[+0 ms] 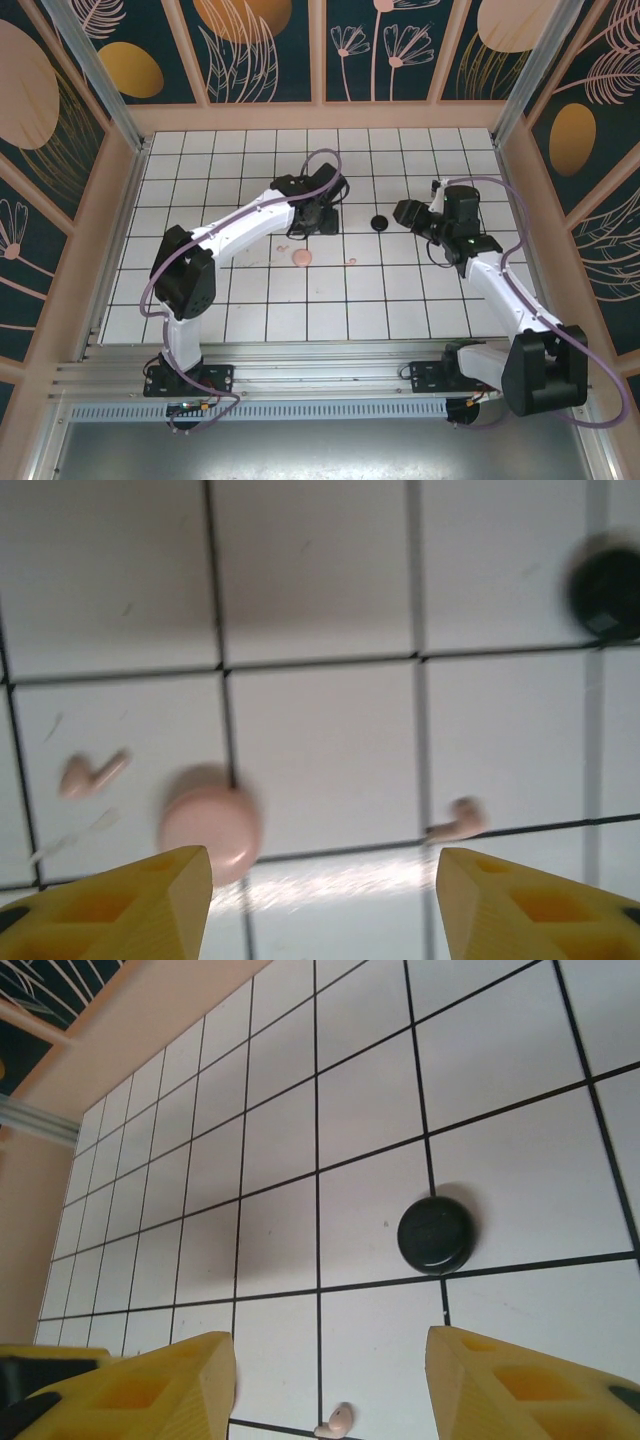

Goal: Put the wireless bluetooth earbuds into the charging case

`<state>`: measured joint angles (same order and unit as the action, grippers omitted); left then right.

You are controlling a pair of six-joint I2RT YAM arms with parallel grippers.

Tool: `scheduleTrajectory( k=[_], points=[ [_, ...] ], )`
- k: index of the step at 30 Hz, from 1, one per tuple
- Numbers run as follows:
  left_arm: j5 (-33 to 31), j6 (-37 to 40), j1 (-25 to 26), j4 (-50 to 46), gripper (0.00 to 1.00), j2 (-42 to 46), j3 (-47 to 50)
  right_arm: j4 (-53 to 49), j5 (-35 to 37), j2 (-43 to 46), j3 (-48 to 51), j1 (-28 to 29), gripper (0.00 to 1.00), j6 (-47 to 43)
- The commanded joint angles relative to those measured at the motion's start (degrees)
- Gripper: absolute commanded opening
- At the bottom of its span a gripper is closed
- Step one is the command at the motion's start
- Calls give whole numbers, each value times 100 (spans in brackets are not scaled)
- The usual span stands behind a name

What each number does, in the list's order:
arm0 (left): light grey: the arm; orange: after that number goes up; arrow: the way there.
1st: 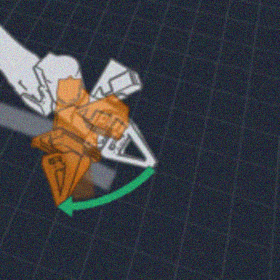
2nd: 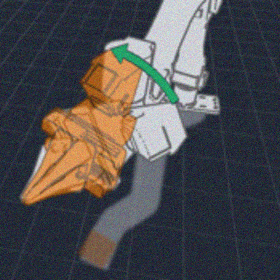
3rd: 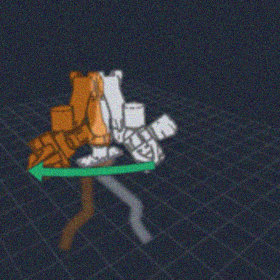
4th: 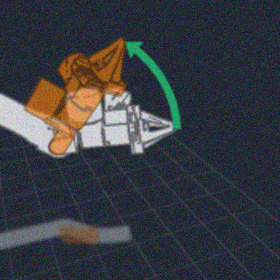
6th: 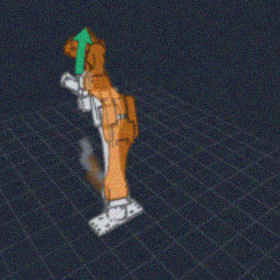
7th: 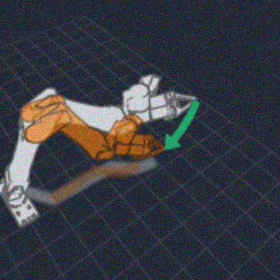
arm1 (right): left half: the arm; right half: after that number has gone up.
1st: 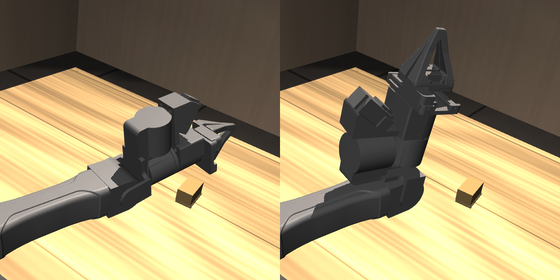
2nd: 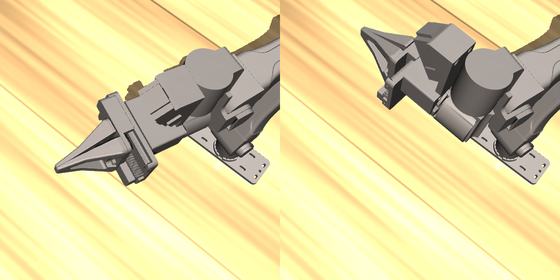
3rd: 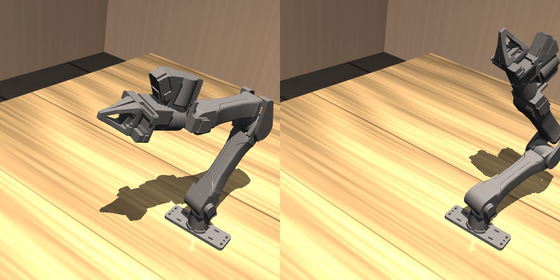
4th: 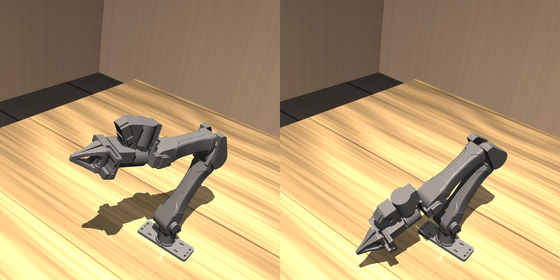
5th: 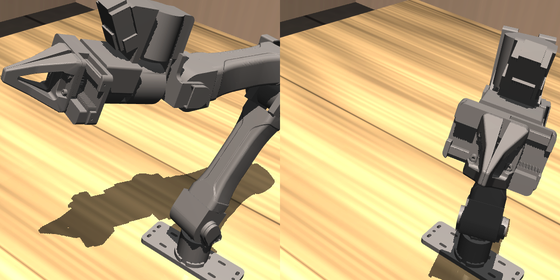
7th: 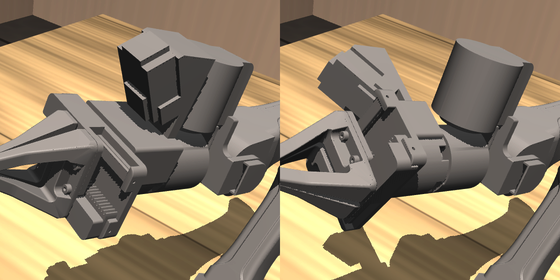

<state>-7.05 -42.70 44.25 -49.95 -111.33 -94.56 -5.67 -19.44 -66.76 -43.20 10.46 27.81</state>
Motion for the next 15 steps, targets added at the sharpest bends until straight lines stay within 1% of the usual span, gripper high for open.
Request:
scheduleTrajectory(
  k=[1,8,10,12,15],
  points=[
    [-183,-142,-72,-377,62,109,543,-57,-16,-125,-310,169,54,5],
    [-5,-187,-244,-14,63,20,1068,-115,52,-225,-419,361,54,4],
    [-2,-197,-317,12,63,-3,1102,-126,63,-228,-426,384,54,3],
    [140,-189,-357,290,64,-18,1148,-125,72,-224,-429,398,54,5],
    [311,-173,-382,396,64,-129,1089,-126,87,-234,-437,407,54,16]
  ],
)
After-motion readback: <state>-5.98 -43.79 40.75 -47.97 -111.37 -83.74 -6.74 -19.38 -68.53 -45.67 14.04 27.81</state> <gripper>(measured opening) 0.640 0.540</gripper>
